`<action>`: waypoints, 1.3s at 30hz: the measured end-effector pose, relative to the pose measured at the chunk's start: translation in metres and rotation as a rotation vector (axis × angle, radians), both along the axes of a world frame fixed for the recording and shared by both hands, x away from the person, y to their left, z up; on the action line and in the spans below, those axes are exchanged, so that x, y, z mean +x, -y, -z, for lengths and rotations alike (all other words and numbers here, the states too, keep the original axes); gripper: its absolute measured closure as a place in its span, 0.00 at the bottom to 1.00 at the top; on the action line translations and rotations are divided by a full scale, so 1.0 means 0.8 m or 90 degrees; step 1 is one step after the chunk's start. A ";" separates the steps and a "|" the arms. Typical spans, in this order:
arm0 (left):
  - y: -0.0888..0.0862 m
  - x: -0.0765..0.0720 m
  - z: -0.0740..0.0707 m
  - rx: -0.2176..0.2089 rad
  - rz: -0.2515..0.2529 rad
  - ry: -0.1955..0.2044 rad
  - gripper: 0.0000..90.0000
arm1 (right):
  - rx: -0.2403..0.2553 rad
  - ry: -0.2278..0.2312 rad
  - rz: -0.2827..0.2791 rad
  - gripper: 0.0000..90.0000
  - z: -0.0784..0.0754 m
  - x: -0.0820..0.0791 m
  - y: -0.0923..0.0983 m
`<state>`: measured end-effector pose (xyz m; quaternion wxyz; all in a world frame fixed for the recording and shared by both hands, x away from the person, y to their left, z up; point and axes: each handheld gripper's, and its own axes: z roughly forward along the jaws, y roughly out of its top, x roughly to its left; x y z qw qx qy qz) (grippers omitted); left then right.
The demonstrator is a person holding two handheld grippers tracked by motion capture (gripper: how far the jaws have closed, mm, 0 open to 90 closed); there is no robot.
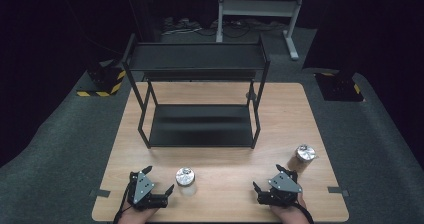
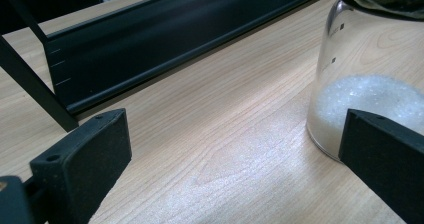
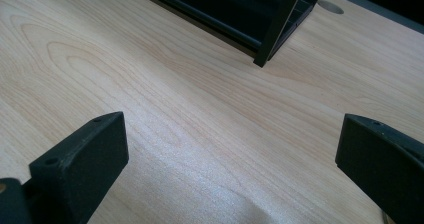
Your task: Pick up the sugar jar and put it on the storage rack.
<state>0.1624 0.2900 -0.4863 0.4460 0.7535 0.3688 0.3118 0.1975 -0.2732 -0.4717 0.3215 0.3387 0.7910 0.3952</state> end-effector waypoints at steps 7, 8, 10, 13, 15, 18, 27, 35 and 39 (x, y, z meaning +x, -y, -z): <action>0.000 -0.001 0.000 0.001 -0.002 -0.002 0.01 | 0.010 -0.005 0.009 0.00 0.000 0.001 0.001; 0.000 -0.001 -0.001 0.002 -0.002 -0.002 0.01 | 0.009 -0.004 0.008 0.00 0.000 0.001 0.001; 0.001 -0.001 -0.001 0.002 -0.003 -0.002 0.01 | 0.007 -0.003 0.008 0.00 0.000 0.000 0.001; 0.001 0.000 -0.001 0.005 -0.003 -0.003 0.01 | 0.008 -0.003 0.009 0.00 0.000 0.000 0.000; 0.002 0.000 -0.001 0.006 -0.003 -0.004 0.01 | 0.010 -0.001 0.010 0.00 0.000 0.000 0.001; 0.002 0.000 -0.002 0.006 -0.003 -0.004 0.01 | 0.012 -0.005 0.012 0.00 0.000 0.000 0.002; 0.001 0.000 -0.001 0.003 -0.002 -0.004 0.01 | 0.008 -0.006 0.008 0.00 -0.001 0.001 0.001; -0.001 0.001 -0.001 -0.004 -0.004 -0.007 0.01 | 0.004 -0.005 0.007 0.00 -0.001 0.001 0.000; -0.002 0.001 -0.001 -0.009 -0.006 -0.008 0.01 | 0.004 -0.003 0.007 0.00 0.000 0.000 0.000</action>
